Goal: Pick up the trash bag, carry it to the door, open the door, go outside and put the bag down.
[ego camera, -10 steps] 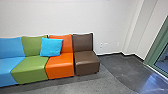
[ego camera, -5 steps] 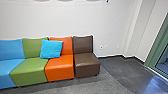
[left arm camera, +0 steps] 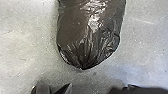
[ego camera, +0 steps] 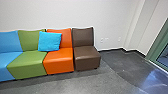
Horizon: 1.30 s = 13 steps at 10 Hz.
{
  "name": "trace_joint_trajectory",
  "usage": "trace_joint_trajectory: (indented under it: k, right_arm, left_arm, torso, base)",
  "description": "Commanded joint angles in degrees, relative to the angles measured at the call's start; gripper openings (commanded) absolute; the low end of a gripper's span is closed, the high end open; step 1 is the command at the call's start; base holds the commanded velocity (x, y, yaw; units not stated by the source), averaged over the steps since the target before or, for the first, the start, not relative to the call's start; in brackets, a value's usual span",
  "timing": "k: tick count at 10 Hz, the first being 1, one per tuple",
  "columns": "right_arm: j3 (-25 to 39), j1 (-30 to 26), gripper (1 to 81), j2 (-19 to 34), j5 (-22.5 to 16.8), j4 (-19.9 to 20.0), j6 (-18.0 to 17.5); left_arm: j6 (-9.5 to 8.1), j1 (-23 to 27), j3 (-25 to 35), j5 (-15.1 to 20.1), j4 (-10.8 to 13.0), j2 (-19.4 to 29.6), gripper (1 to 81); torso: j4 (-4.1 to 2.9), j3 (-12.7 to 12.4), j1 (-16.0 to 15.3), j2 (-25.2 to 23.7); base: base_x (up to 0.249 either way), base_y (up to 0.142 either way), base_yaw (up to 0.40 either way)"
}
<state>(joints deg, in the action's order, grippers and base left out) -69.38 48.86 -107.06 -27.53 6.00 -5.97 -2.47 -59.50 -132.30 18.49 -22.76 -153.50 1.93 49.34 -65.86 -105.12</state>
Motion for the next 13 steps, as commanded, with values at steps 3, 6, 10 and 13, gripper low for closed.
trace_joint_trajectory:
  k: [3,6,10,13]
  right_arm:
    - [3.99,-10.22,81.1,4.19,-7.88,1.56,-2.11]
    - [4.26,-12.07,81.1,4.19,-10.27,1.56,-3.08]
    - [3.82,-12.07,81.1,3.76,-10.27,1.56,-3.17]
    - [3.73,-12.16,81.1,3.14,-10.27,1.56,-3.17]
  left_arm:
    - [-0.51,10.67,-0.76,6.29,-1.32,0.48,81.1]
    - [-0.43,14.36,-6.36,9.17,-2.46,-3.02,81.1]
    - [-0.43,16.03,-10.08,10.25,-2.89,-6.73,81.1]
    - [-0.43,18.40,-10.08,10.25,-4.13,-7.00,81.1]
  torso:
    - [0.00,3.76,-6.18,-9.66]
    - [0.02,6.49,-9.31,-14.51]
    - [1.33,11.04,-14.36,-22.62]
    - [1.85,15.27,-17.42,-27.67]
  base:
    - [0.000,0.000,0.000]
    - [0.000,0.000,0.000]
    - [0.000,0.000,0.000]
    - [0.000,0.000,0.000]
